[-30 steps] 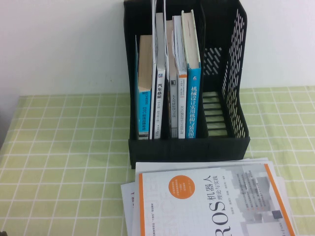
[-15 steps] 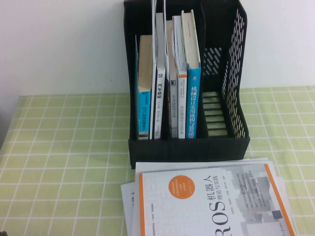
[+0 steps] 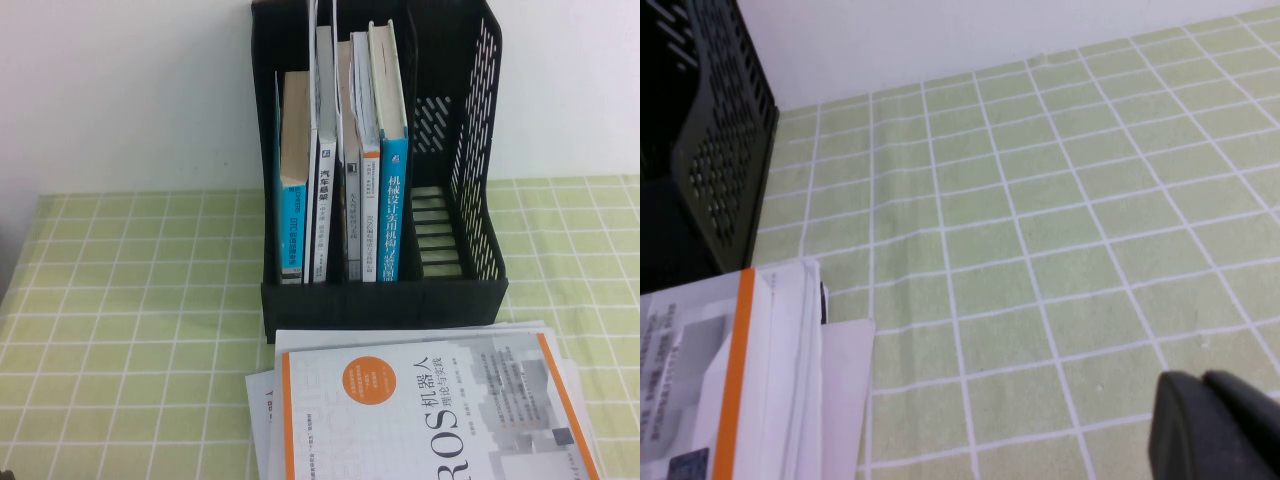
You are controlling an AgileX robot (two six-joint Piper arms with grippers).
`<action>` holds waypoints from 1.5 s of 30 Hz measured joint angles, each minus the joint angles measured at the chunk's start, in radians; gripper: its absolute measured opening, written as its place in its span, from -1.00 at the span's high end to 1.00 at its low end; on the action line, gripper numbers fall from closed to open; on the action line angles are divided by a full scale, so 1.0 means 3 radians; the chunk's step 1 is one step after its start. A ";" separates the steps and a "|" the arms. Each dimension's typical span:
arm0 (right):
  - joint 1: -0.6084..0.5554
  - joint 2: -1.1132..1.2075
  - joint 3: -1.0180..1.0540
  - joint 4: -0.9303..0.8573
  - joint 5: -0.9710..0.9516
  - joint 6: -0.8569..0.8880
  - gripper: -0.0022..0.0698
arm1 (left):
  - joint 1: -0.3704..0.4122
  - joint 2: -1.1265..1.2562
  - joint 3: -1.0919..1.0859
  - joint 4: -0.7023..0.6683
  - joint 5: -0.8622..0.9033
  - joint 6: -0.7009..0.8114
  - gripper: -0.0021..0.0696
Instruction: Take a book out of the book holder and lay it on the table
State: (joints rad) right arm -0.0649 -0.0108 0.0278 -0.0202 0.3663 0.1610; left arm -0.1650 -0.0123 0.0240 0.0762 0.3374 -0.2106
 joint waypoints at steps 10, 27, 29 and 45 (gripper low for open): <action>0.0000 0.0000 0.0000 0.0003 0.0000 0.0000 0.94 | 0.0000 0.0000 0.0000 0.0000 0.0000 0.0000 0.95; 0.0000 0.0000 0.0000 0.0011 -0.1155 -0.0080 0.94 | 0.0000 0.0000 0.0019 0.0000 -0.0798 0.0014 0.95; 0.0000 0.0000 0.0000 0.0011 -0.1379 -0.0101 0.94 | 0.0000 0.0000 0.0019 0.0000 -0.1015 0.0014 0.95; 0.0000 0.0000 0.0000 0.0016 -0.3628 0.0170 0.94 | 0.0000 0.0000 0.0019 0.0097 -0.1814 -0.0031 0.95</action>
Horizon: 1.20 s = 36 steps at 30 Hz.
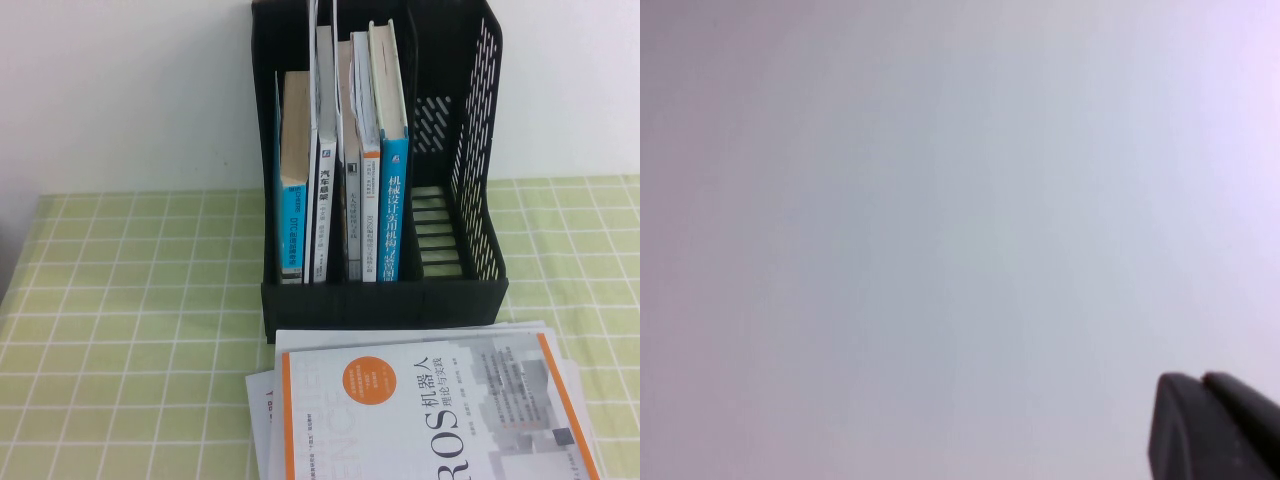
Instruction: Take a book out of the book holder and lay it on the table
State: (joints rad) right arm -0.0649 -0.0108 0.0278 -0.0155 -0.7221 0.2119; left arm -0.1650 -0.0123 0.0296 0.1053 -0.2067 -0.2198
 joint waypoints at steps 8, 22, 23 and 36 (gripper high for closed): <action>0.0000 0.0000 -0.0729 -0.0020 0.0306 0.0238 0.94 | 0.0000 -0.0002 -0.0248 -0.0696 -0.0984 -0.0416 0.95; 0.0000 0.1296 -0.2889 -0.0606 0.1383 0.0001 0.94 | 0.0000 0.1468 -0.2567 -0.0804 0.1070 -0.0067 0.95; 0.0000 0.1449 -0.3039 -0.0644 0.1652 -0.0081 0.95 | 0.0000 0.1637 -0.2709 -0.0789 0.1241 -0.0027 0.95; 0.0000 0.2405 -0.3433 -0.0089 0.4229 -0.0220 0.94 | 0.0000 0.3033 -0.3054 -0.1055 0.2078 0.0297 0.95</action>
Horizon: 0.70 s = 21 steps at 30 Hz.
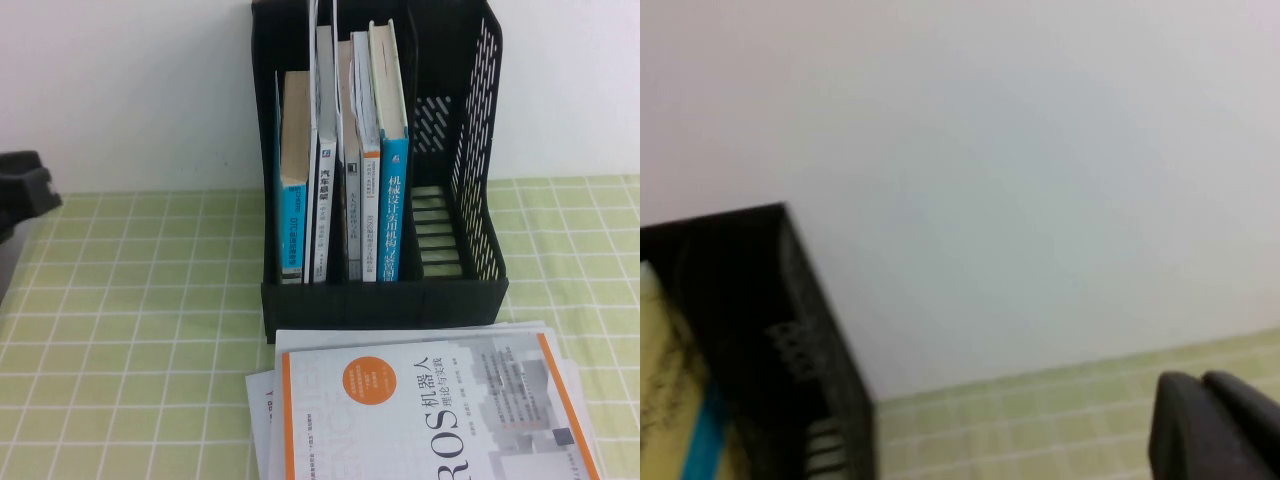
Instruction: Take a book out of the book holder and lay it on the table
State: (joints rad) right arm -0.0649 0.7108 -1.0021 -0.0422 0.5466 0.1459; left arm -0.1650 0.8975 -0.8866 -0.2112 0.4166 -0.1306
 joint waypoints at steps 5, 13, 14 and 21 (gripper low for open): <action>0.0083 0.0142 0.0400 0.1300 0.0086 -0.0897 0.94 | -0.0084 0.0438 -0.0043 -0.1157 0.0061 0.1343 0.95; 0.0702 0.0761 0.0921 0.3473 -0.0059 -0.3371 0.94 | -0.0538 0.1266 -0.0929 -0.2417 0.0347 0.2872 0.95; 0.0766 0.0834 0.0924 0.3664 -0.0117 -0.3567 0.94 | -0.0586 0.1382 -0.1086 -0.2408 0.0372 0.2911 0.95; 0.0979 0.1304 0.0924 0.4646 -0.0368 -0.4529 0.83 | -0.0742 0.2029 -0.1927 -0.2057 0.0755 0.2924 0.95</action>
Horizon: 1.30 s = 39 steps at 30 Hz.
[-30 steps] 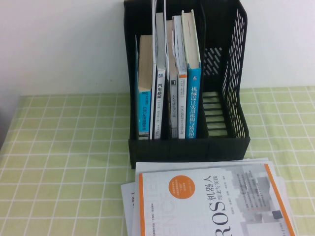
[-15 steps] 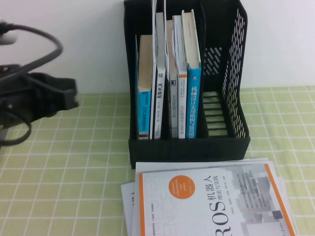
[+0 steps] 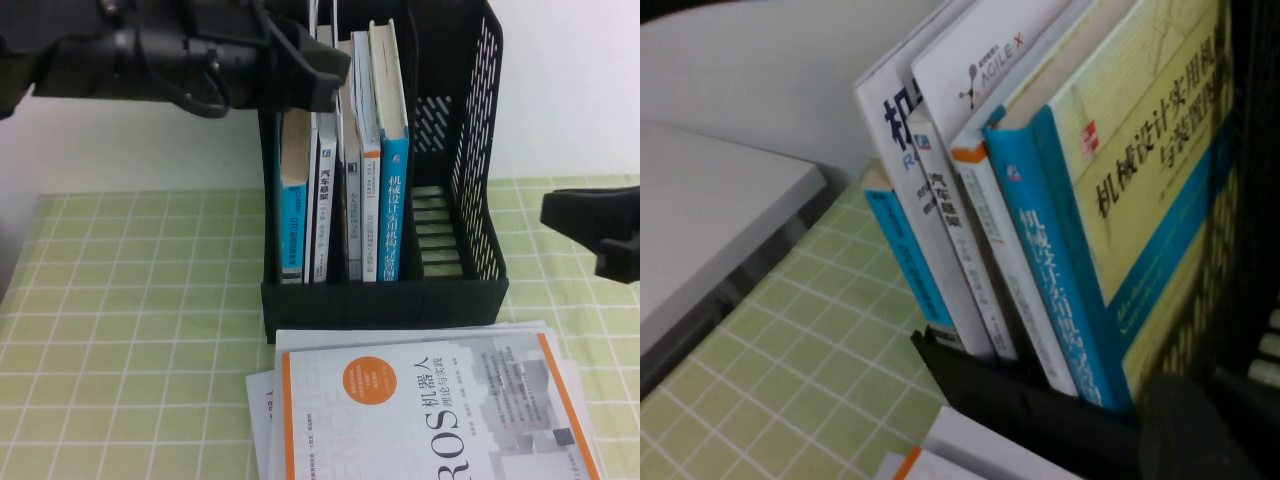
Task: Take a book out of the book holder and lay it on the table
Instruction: Hold the bookshelf, then pick up the right side book from the book shelf
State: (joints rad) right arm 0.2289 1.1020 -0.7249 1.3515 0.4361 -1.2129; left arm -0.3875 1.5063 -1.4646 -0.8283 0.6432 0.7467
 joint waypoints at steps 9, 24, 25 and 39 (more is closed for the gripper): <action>0.0132 0.0561 -0.0009 0.1111 -0.0095 -0.1314 0.38 | -0.0295 0.0437 -0.0361 0.0605 0.0210 -0.0066 0.95; 0.0152 0.1185 -0.0756 0.1173 0.0318 -0.1760 -0.15 | -0.0385 0.0512 -0.0429 0.1893 0.0159 -0.1084 0.95; 0.0160 0.1245 -0.0795 0.1173 0.0339 -0.1760 -0.16 | -0.0391 0.0520 -0.0429 0.1893 0.0153 -0.1084 0.95; 0.1001 0.1580 -0.1022 0.1225 -0.1180 -0.1972 -0.17 | -0.0391 0.0544 -0.0429 0.1893 0.0084 -0.1097 0.95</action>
State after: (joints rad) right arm 0.5291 1.5759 -1.0315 1.7189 0.0820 -1.8045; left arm -0.5049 1.6694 -1.5932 -0.2605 0.6685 0.4177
